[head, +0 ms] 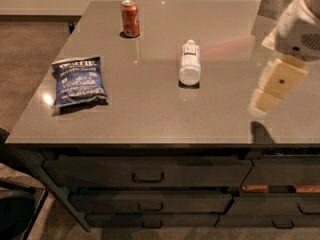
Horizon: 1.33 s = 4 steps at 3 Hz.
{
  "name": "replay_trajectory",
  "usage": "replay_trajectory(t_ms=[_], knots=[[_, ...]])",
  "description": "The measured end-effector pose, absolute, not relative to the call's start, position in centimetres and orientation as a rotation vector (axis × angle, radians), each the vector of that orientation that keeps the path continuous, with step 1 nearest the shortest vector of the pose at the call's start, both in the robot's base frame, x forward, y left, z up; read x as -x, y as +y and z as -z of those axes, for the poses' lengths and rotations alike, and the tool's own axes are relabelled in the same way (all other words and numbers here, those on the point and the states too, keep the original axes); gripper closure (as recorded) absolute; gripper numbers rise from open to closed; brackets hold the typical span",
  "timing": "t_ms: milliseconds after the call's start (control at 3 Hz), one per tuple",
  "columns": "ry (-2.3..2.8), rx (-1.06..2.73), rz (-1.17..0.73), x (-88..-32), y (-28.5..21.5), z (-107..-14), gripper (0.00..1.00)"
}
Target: Move blue plastic bottle near blue chip bag
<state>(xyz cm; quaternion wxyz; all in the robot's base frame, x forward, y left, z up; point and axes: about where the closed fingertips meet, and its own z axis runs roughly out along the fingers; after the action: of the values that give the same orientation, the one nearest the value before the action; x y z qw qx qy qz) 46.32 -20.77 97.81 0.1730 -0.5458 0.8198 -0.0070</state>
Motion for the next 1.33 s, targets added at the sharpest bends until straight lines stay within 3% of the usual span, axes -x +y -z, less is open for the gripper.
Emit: replay_trajectory(t_ms=[667, 1333], knots=[[2.471, 1.15, -0.02, -51.6, -17.9, -96.3, 0.0], [2.491, 1.012, -0.106, -54.0, -16.5, -95.7, 0.0]])
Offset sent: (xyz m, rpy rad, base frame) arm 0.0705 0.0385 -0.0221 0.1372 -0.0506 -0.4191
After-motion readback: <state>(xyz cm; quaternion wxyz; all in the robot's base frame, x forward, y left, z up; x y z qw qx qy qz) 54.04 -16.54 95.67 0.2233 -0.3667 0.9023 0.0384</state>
